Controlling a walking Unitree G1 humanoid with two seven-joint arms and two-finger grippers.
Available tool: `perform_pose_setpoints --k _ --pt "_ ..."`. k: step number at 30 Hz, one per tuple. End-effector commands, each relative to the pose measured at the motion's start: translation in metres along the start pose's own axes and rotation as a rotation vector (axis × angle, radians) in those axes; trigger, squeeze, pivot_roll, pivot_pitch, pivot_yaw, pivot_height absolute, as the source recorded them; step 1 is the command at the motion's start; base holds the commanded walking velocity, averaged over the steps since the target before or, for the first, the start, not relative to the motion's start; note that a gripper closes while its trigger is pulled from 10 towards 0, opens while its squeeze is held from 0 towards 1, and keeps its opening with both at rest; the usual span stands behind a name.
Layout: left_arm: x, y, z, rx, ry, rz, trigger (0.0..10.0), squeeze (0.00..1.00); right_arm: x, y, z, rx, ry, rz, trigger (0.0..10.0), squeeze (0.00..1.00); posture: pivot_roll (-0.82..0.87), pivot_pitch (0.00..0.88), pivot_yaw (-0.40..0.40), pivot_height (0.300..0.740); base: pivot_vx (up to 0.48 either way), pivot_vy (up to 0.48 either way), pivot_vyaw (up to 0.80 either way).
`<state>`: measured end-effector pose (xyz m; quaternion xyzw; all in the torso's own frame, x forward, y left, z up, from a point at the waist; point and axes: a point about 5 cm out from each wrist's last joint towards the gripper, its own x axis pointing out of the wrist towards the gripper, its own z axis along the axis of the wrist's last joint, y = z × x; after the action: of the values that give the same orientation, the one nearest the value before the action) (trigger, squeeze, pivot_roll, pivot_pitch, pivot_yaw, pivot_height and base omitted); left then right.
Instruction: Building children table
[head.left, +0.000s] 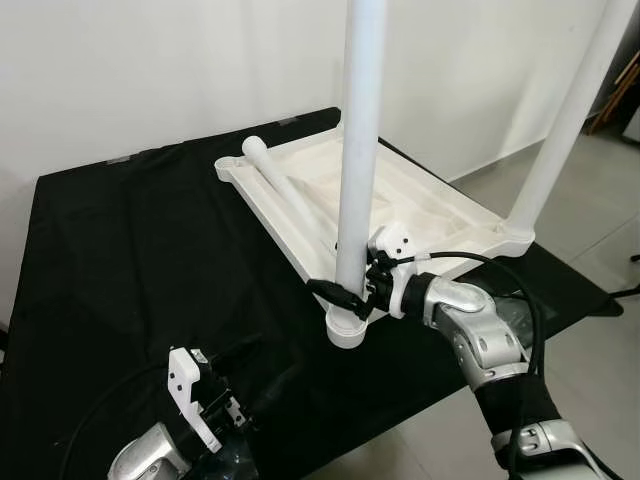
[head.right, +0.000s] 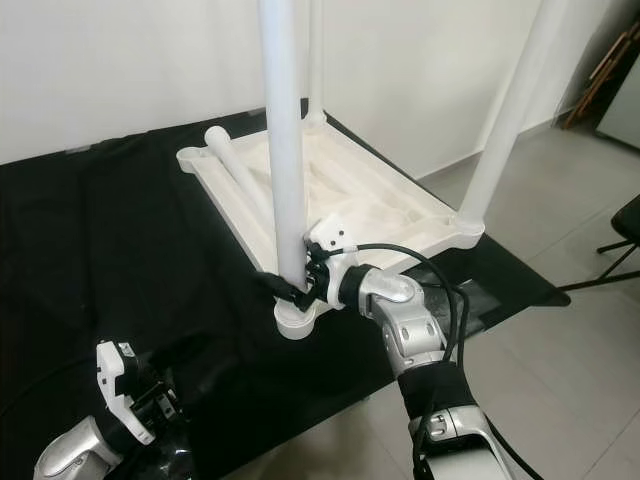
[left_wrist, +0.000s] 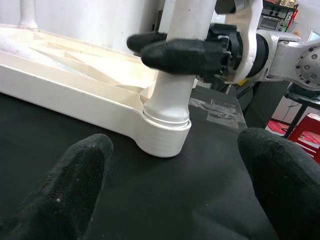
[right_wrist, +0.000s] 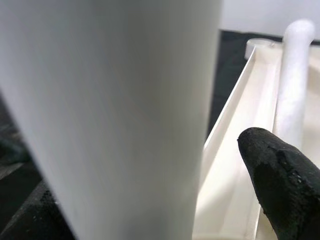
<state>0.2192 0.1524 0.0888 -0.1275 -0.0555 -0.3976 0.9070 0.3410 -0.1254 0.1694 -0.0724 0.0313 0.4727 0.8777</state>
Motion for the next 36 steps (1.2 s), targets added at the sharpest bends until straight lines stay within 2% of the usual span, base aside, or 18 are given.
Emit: perform_pose_setpoints --k 1,2,3,9,11,13,16,17,18,20,21,27,28,29,30,32,33,36 --pt "-0.002 -0.001 -0.003 -0.007 0.005 0.014 10.0 0.00 -0.001 0.001 -0.003 0.022 -0.014 0.036 10.0 0.00 -0.05 0.088 0.006 0.740 0.000 0.000 0.00" --pt "-0.002 -0.001 -0.003 -0.007 0.005 0.014 10.0 0.00 -0.001 0.001 -0.003 0.022 -0.014 0.036 10.0 0.00 -0.05 0.088 0.006 0.740 0.000 0.000 0.00" --pt "-0.002 -0.002 -0.003 -0.007 0.005 0.015 10.0 0.00 0.000 0.005 -0.007 0.039 -0.015 0.060 0.0 0.00 -0.05 0.090 0.008 0.740 0.000 0.000 0.00" --pt "-0.003 -0.004 -0.002 -0.009 0.003 0.016 10.0 0.00 0.001 0.022 -0.027 0.072 0.005 0.059 0.0 0.00 -0.06 0.099 0.004 0.740 0.000 0.000 0.00" --pt "-0.004 -0.004 -0.001 -0.010 0.002 0.016 10.0 0.00 0.000 0.029 -0.034 0.093 0.015 -0.004 0.0 0.00 -0.06 0.106 0.002 0.740 0.000 0.000 0.00" --pt "-0.005 -0.005 -0.001 -0.012 0.001 0.017 10.0 0.00 0.000 0.041 -0.045 0.132 0.019 -0.177 0.0 0.00 -0.07 0.111 0.000 0.740 0.000 0.000 0.00" --pt "-0.005 -0.005 -0.001 -0.012 0.001 0.018 10.0 0.00 -0.001 0.045 -0.048 0.143 0.018 -0.249 0.0 0.00 -0.07 0.111 0.000 0.740 0.000 0.000 0.00" --pt "-0.005 -0.004 0.000 -0.013 0.001 0.017 10.0 0.00 -0.003 0.048 -0.053 0.135 0.032 -0.454 0.0 0.00 -0.08 0.114 0.003 0.740 0.000 0.000 0.00" --pt "-0.005 -0.004 0.000 -0.014 0.001 0.017 10.0 0.00 -0.002 0.063 -0.061 0.118 0.057 -0.529 0.0 0.00 -0.07 0.120 0.010 0.740 0.000 0.000 0.00" --pt "-0.005 -0.004 0.000 -0.014 0.001 0.017 10.0 0.00 -0.002 0.063 -0.061 0.118 0.057 -0.529 0.0 0.00 -0.07 0.120 0.010 0.740 0.000 0.000 0.00" --pt "-0.005 -0.004 0.000 -0.015 0.003 0.012 10.0 0.00 0.003 0.080 -0.067 0.125 0.078 -0.535 0.0 0.00 -0.07 0.114 0.015 0.740 0.000 0.000 0.00" --pt "-0.003 -0.002 0.000 -0.015 0.009 0.008 10.0 0.00 0.013 0.087 -0.065 0.134 0.075 -0.481 0.0 0.00 -0.07 0.101 0.014 0.740 0.000 0.000 0.00" --pt "-0.003 -0.001 -0.001 -0.014 0.008 0.012 10.0 0.00 0.013 0.082 -0.064 0.129 0.084 -0.488 3.0 0.00 -0.06 0.100 0.012 0.740 0.000 0.000 0.00" --pt "-0.003 -0.001 -0.001 -0.014 0.008 0.012 10.0 0.00 0.013 0.082 -0.064 0.129 0.084 -0.488 3.0 0.00 -0.06 0.100 0.012 0.740 0.000 0.000 0.00" --pt "-0.002 -0.001 -0.001 -0.010 0.003 0.020 10.0 0.00 0.013 0.076 -0.061 0.127 0.078 -0.474 10.0 0.00 -0.06 0.097 0.007 0.740 0.000 0.000 0.00" --pt "-0.002 -0.001 -0.001 -0.008 0.001 0.024 10.0 0.00 0.015 0.073 -0.055 0.129 0.054 -0.438 10.0 0.00 -0.05 0.094 0.006 0.740 0.000 0.000 0.00" --pt "-0.002 -0.001 -0.001 -0.007 0.000 0.025 10.0 0.00 0.016 0.070 -0.049 0.126 0.028 -0.397 10.0 1.00 -0.05 0.093 0.006 0.740 0.000 0.000 0.00" --pt "-0.001 -0.002 -0.001 -0.009 -0.001 0.024 10.0 0.00 0.016 0.065 -0.033 0.124 -0.041 -0.282 10.0 1.00 -0.05 0.090 0.001 0.740 0.000 0.000 0.00"
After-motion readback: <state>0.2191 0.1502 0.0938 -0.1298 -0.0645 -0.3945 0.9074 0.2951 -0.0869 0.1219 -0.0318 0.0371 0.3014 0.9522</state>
